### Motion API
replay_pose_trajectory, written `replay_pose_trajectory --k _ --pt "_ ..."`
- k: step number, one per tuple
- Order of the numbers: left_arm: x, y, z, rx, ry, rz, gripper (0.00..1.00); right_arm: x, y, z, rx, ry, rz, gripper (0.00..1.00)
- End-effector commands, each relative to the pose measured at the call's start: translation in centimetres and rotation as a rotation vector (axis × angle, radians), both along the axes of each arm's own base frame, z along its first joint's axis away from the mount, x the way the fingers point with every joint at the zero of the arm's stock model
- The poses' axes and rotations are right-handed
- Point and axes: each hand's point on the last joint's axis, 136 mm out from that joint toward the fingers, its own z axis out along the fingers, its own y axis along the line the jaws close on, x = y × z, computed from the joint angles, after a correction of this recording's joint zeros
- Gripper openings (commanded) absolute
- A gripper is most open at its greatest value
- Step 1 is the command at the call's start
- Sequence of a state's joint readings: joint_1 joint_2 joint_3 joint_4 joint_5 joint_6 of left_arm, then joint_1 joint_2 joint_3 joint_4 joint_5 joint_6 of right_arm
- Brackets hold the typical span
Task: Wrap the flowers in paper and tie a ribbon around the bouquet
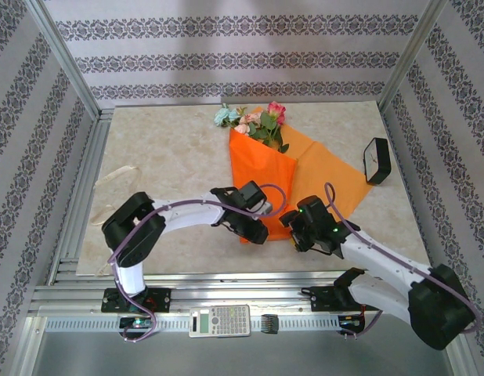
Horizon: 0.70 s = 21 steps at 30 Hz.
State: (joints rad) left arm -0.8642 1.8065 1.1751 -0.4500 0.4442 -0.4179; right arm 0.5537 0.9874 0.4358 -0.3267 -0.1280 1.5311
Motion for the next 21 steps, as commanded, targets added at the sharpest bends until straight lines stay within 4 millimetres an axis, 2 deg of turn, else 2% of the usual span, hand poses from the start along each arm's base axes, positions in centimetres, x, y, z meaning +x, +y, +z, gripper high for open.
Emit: replay_pose_trajectory --k 1,4,8,11,17,21 --pt "2.0 -0.8 4.3 -0.171 0.040 0.111 0.40 -0.9 -3.4 0.0 -0.145 0.001 0.010 0.67" --pt "3.2 -1.4 3.4 -0.207 0.144 0.151 0.39 -1.3 -5.8 -0.6 -0.167 0.004 -0.019 0.67" --pt "4.2 -2.8 2.4 -0.204 0.183 0.144 0.36 -1.2 -8.0 -1.4 -0.155 0.043 -0.032 0.67" --pt "5.0 -3.7 2.4 -0.209 0.188 0.155 0.34 -1.3 -9.7 -1.1 -0.180 0.062 -0.047 0.68" --pt "4.2 -5.5 1.6 -0.193 0.216 0.113 0.33 -2.4 -12.0 -0.5 -0.230 0.101 -0.106 0.68" --pt "3.5 -6.0 0.4 -0.157 0.230 0.096 0.32 -2.4 -11.9 -2.0 -0.184 0.106 -0.138 0.67"
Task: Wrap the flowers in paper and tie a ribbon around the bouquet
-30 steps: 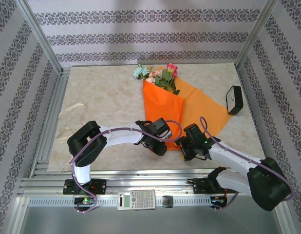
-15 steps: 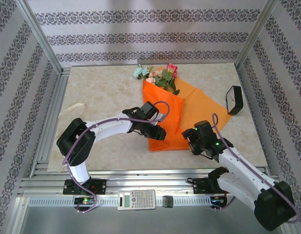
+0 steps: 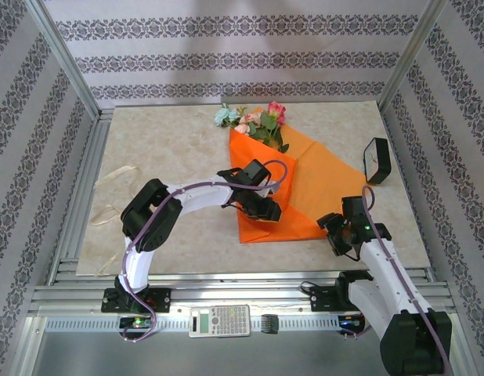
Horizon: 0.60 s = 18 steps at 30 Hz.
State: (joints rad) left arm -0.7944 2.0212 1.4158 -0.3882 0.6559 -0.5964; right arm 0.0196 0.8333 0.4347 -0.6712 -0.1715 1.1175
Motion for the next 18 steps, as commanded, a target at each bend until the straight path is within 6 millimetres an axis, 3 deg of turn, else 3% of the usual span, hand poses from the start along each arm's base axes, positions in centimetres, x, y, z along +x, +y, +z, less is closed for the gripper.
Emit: replay_pose_trajectory --k 1,8,10,12,13,18 --pt "-1.3 -0.5 -1.1 0.025 0.048 -0.028 0.31 -0.3 0.1 -1.3 0.021 0.011 0.013 0.65" --pt "-2.0 -0.1 -3.2 0.061 0.084 -0.037 0.28 4.1 0.3 -1.6 0.069 -0.102 0.012 0.43" --pt "-2.1 0.1 -3.7 0.072 0.088 -0.038 0.27 4.9 0.3 -1.5 0.068 -0.114 0.018 0.30" --pt "-2.1 0.4 -4.4 0.095 0.093 -0.035 0.25 5.8 0.5 -0.6 0.056 -0.140 0.045 0.06" --pt "-2.1 0.6 -4.8 0.107 0.096 -0.030 0.24 6.2 0.7 0.1 0.033 -0.155 0.071 0.00" --pt "-2.1 0.8 -6.0 0.116 0.108 -0.012 0.18 7.0 3.3 5.0 -0.093 -0.250 0.250 0.00"
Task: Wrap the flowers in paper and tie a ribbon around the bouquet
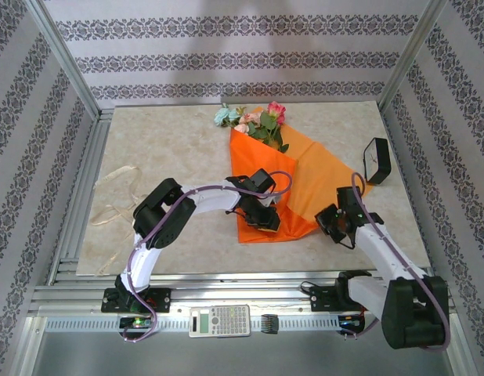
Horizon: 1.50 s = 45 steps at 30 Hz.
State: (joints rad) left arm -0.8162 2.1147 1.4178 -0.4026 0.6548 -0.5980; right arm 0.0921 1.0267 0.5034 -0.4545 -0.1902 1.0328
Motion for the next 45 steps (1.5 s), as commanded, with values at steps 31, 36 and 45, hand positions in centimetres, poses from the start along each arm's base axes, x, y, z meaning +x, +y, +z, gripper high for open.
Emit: replay_pose_trajectory --k 31,36,45 --pt "4.1 7.5 6.7 -0.144 -0.012 0.392 0.28 0.7 16.4 9.3 0.087 -0.515 0.720 0.00" --pt "5.3 11.5 3.2 -0.099 0.066 0.487 0.17 1.1 17.7 9.7 0.105 -0.522 0.758 0.00" --pt "6.4 11.3 -1.0 -0.108 0.110 0.574 0.07 1.0 22.7 9.0 0.174 -0.499 0.917 0.00"
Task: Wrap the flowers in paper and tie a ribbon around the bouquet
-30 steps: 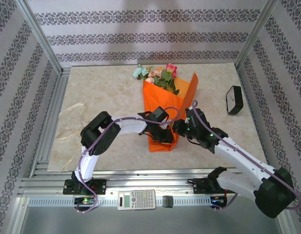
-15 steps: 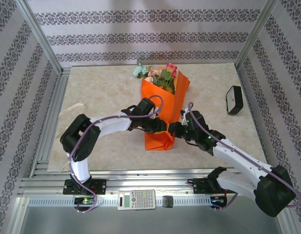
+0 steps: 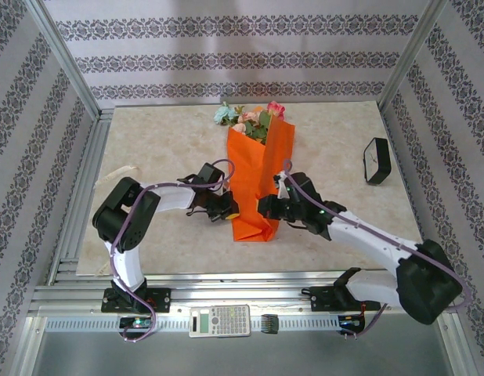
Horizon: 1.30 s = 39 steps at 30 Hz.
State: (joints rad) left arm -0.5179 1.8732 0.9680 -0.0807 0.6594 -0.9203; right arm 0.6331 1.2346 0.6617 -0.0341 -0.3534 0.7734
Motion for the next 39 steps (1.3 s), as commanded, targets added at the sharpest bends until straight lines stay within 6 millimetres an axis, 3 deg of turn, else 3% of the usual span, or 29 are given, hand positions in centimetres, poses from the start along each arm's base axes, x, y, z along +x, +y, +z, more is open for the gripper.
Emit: replay_pose_trajectory --k 1,5,10,12,15,17,19,22,27,29,32,35,39 --pt "1.3 -1.1 -0.5 -0.063 -0.019 0.061 0.06 0.1 3.1 1.3 0.051 -0.043 0.111 0.00" --pt "1.7 -0.9 0.0 -0.086 -0.036 0.099 0.05 -0.3 5.2 -0.5 0.031 0.002 0.175 0.00" --pt "2.6 0.5 3.0 -0.109 -0.093 0.179 0.05 -0.8 6.4 -3.7 -0.007 0.063 0.207 0.00" --pt "2.6 2.4 5.0 -0.048 -0.126 0.228 0.05 -0.8 6.7 -4.6 -0.014 0.078 0.213 0.00" --pt "1.5 6.8 8.0 0.155 -0.140 0.299 0.06 -0.7 7.2 -5.6 -0.015 0.100 0.221 0.00" --pt "1.1 8.5 9.9 0.215 -0.153 0.322 0.07 -0.6 7.5 -6.2 -0.023 0.117 0.227 0.00" --pt "1.6 8.2 12.1 0.174 -0.191 0.318 0.10 -0.7 7.7 -6.7 -0.033 0.128 0.233 0.00" --pt "3.2 5.1 14.0 0.033 -0.199 0.263 0.13 -0.6 7.7 -7.3 -0.047 0.140 0.225 0.00" --pt "6.1 0.7 11.9 -0.158 -0.107 0.217 0.12 -0.8 7.5 -8.0 -0.063 0.155 0.217 0.01" --pt "6.4 -0.1 10.1 -0.173 -0.061 0.214 0.12 -0.9 7.3 -8.1 -0.069 0.160 0.213 0.10" --pt "6.1 -0.3 6.9 -0.157 0.001 0.196 0.10 -1.0 7.0 -7.4 -0.064 0.147 0.206 0.24" --pt "4.9 0.5 3.5 -0.075 0.054 0.167 0.08 -1.1 6.6 -5.1 -0.049 0.112 0.193 0.41" --pt "3.7 2.2 0.7 0.059 0.068 0.117 0.06 -1.1 4.4 -2.2 -0.035 0.083 0.139 0.51"
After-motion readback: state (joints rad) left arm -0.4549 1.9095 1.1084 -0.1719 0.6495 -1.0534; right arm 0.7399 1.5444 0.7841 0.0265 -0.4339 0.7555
